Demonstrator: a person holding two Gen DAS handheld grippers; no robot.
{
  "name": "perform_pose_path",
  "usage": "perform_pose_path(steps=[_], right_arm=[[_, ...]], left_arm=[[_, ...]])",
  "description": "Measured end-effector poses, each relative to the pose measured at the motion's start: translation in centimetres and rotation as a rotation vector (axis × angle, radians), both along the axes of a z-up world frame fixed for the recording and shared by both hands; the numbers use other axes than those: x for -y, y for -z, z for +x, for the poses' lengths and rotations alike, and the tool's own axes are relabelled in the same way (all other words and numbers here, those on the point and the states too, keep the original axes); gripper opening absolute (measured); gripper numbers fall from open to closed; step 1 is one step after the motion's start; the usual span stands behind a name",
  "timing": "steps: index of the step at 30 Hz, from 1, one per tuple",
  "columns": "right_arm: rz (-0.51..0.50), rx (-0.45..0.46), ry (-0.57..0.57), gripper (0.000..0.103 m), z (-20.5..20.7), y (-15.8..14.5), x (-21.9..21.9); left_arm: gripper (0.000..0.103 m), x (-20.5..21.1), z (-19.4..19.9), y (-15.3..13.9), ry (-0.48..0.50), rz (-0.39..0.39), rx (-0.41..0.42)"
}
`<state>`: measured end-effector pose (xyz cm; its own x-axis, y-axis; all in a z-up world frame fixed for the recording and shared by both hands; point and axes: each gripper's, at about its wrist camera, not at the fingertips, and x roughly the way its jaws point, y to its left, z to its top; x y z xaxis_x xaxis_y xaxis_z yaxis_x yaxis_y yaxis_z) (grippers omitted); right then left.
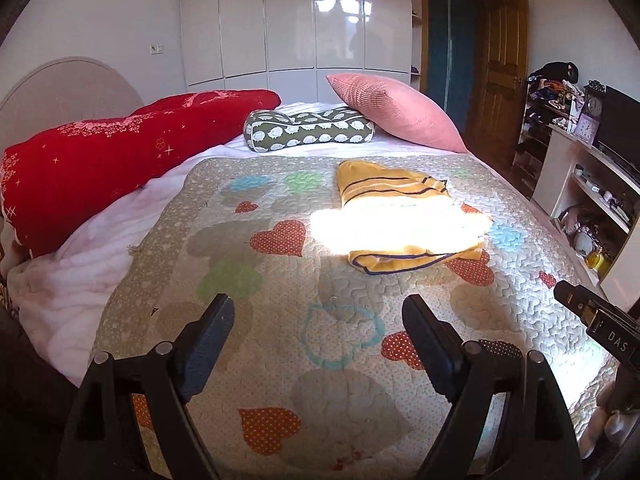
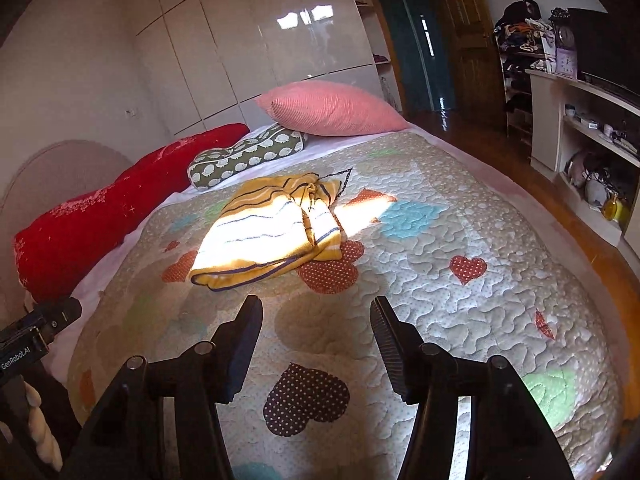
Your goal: Fold small clothes
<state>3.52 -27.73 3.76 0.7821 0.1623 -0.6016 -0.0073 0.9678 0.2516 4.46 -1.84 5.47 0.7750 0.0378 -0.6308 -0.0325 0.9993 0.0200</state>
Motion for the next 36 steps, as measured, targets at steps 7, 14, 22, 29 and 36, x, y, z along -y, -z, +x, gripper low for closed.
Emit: perform_pose_path(steps=[7, 14, 22, 29, 36], right_arm=[[-0.024, -0.011, -0.023, 0.060, 0.0, 0.5, -1.4], [-0.029, -0.032, -0.048, 0.061, 0.3, 1.0, -2.3], [-0.043, -0.052, -0.069, 0.061, 0.3, 1.5, -3.2], [-0.050, -0.066, -0.082, 0.061, 0.3, 1.9, -3.8], [-0.079, -0.081, -0.110, 0.062, 0.4, 2.3, -5.0]], left_arm=[[0.085, -0.3, 0.0, 0.3, 0.004, -0.023, -0.017], [0.085, -0.5, 0.2, 0.6, 0.003, -0.039, -0.034], [0.085, -0.4, 0.3, 1.0, 0.013, -0.047, -0.048], [0.085, -0.8, 0.4, 1.0, 0.006, -0.055, -0.045], [0.085, -1.0, 0.5, 1.3, 0.008, -0.063, -0.056]])
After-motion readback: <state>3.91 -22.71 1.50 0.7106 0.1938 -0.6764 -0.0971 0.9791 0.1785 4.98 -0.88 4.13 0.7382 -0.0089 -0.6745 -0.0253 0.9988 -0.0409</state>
